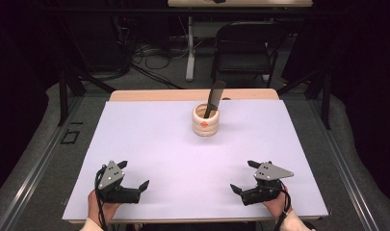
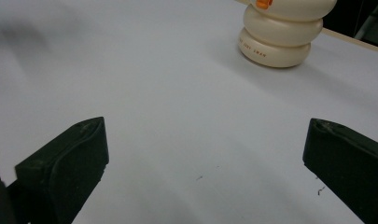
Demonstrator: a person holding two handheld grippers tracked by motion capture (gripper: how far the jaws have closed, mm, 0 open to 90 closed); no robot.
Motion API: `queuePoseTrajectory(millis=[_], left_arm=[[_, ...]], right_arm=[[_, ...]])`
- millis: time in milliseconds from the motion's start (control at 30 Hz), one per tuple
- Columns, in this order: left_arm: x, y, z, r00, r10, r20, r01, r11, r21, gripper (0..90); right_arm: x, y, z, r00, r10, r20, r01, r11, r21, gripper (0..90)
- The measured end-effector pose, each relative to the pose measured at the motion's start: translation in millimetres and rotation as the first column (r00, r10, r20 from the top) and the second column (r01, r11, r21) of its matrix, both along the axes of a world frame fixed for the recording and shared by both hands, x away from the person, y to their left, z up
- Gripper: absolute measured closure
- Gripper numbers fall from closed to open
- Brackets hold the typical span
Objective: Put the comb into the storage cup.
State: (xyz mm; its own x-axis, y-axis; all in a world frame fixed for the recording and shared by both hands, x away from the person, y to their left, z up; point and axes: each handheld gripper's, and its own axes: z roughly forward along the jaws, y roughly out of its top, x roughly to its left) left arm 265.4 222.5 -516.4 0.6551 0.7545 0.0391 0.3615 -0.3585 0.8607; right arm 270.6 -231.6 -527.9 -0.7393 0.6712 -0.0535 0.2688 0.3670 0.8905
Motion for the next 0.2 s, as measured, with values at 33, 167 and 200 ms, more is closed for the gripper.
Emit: queuePoseTrajectory(millis=[33, 167, 200], left_arm=[[0.4, -0.5, -0.4, 1.0, -0.002, -0.003, 0.002, 1.0, -0.001, 0.0], [1.9, -0.6, -0.7, 0.9999, -0.01, -0.014, 0.01, 1.0, 0.002, 0.0], [2.2, -0.5, -0.7, 0.9998, -0.011, -0.016, 0.011, 0.9999, 0.0, 0.0]], right_arm=[[0.0, 0.1, -0.1, 1.0, -0.002, 0.001, 0.002, 1.0, 0.002, 0.0], [0.6, -0.9, -0.1, 1.0, 0.003, 0.004, -0.003, 1.0, 0.003, 0.0], [0.7, -1.2, 0.0, 1.0, 0.003, 0.004, -0.003, 1.0, 0.003, 0.0]])
